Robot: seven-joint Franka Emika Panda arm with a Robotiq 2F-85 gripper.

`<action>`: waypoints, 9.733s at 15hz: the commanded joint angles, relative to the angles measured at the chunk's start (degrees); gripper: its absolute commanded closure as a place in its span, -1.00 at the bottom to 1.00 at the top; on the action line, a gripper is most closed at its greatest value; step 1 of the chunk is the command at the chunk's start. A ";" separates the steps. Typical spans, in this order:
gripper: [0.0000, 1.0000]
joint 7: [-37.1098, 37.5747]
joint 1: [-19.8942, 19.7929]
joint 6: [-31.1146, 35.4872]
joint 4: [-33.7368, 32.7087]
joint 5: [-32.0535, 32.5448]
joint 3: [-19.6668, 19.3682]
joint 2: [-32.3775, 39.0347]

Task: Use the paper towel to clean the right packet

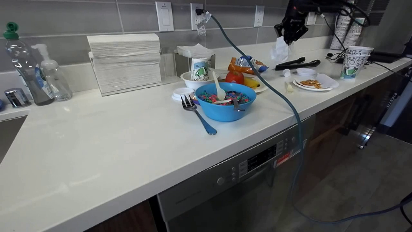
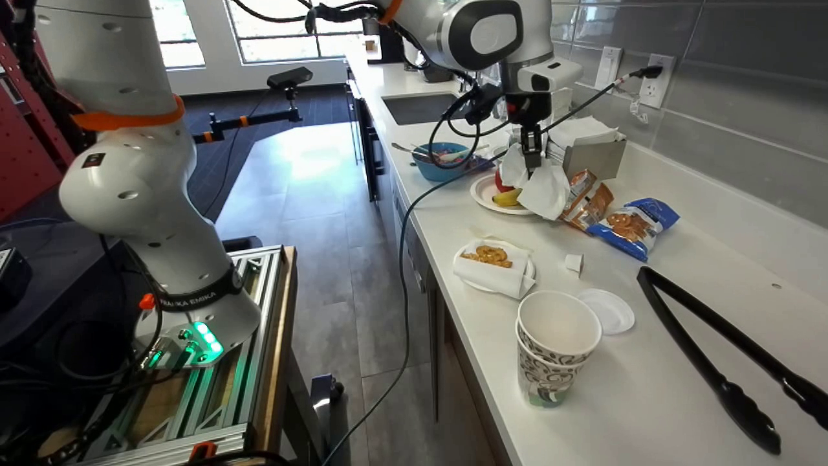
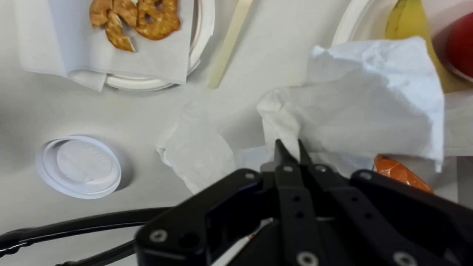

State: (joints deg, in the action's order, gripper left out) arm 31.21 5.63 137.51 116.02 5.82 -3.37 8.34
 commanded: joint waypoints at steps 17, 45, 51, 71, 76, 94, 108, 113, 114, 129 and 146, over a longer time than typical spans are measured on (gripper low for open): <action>0.99 -11.94 -4.31 16.31 4.25 7.40 6.53 -6.96; 0.99 -5.35 5.19 26.71 -48.82 12.43 -10.32 43.04; 0.99 -4.83 6.58 25.92 -54.17 10.96 -16.45 49.26; 0.99 8.36 8.35 14.98 -48.25 7.70 -20.55 39.37; 0.99 9.98 6.86 13.80 -41.83 6.55 -18.77 34.47; 0.99 12.17 0.86 10.60 -27.78 -0.64 -8.80 30.99; 0.99 -5.75 -0.35 6.88 -26.59 -0.07 -5.17 33.32; 0.99 -3.06 0.29 8.38 -26.28 2.25 -10.47 32.98; 0.99 -2.66 0.29 9.24 -26.11 2.56 -11.56 32.99; -0.27 -2.60 1.33 11.88 -26.37 1.27 -12.03 28.53; -1.00 -31.44 -4.81 -3.36 -6.23 -6.43 1.51 -3.60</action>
State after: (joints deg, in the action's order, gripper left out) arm 10.74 3.96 136.75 101.33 3.20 -4.51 13.40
